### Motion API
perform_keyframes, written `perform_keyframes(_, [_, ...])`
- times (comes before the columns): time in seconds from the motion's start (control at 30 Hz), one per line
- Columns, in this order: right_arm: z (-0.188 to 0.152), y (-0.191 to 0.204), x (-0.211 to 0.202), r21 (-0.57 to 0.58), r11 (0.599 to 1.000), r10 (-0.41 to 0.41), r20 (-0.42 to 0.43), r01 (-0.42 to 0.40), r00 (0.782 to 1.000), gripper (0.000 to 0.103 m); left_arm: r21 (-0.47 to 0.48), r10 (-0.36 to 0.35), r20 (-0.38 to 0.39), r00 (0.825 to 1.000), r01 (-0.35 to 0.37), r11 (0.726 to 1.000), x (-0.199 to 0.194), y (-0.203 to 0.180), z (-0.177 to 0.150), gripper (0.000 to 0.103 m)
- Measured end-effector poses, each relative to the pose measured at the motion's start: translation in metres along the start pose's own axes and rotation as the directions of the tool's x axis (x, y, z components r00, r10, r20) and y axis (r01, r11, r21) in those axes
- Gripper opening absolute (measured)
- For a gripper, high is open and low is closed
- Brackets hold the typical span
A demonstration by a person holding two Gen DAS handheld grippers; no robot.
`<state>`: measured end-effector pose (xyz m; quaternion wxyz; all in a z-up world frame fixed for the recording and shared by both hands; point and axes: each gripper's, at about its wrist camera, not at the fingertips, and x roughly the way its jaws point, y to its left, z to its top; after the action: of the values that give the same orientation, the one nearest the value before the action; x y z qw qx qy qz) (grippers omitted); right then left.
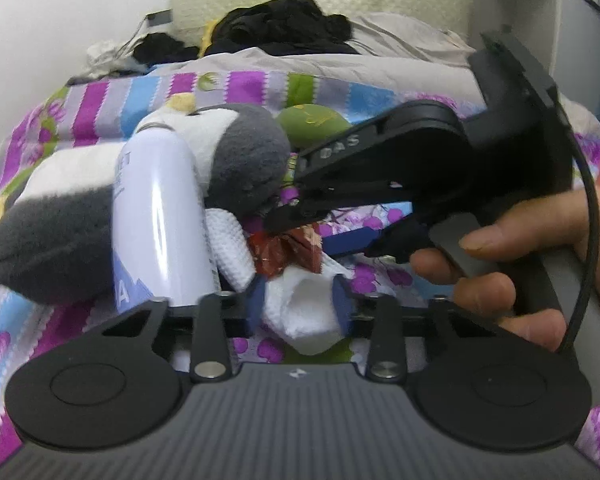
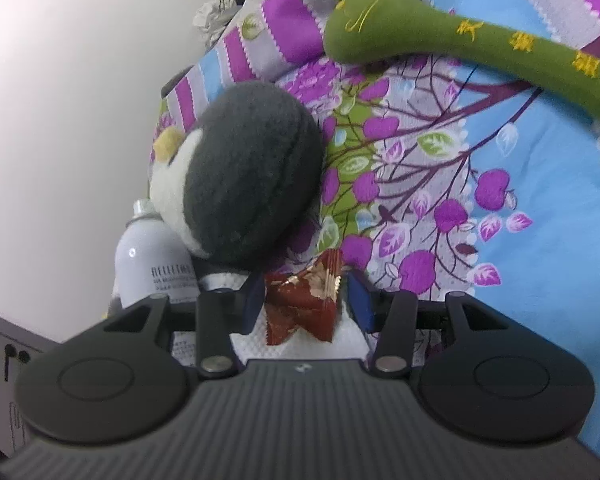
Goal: Organize soft objects
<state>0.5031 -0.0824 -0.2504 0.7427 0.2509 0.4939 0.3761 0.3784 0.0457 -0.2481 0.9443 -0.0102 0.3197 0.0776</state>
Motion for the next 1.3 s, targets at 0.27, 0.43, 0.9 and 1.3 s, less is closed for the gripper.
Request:
perform_keyframes(0.27, [-0.008, -0.001, -0.012, 0.018, 1.0, 0.013, 0.069, -0.014, 0.998, 0.036, 0.024, -0.032, -0.036, 0.999, 0.033, 0.999, 0.006, 0.004, -0.005, 0.001])
perform_keyframes(0.43, [-0.013, 0.004, -0.037, 0.015, 1.0, -0.024, 0.125, 0.022, 0.992, 0.036, -0.026, -0.077, -0.029, 0.997, 0.076, 0.997, -0.005, 0.009, -0.004, 0.0])
perform_keyframes(0.9, [-0.057, 0.024, -0.124, 0.021, 0.979, -0.202, 0.251, 0.203, 0.947, 0.035, -0.113, -0.246, 0.017, 0.969, 0.246, 0.963, -0.091, -0.003, 0.006, 0.0])
perform_keyframes(1.3, [-0.141, 0.031, -0.187, 0.035, 0.931, -0.358, 0.283, 0.363, 0.89, 0.035, -0.117, -0.354, -0.011, 0.935, 0.35, 0.929, -0.175, -0.023, -0.032, 0.0])
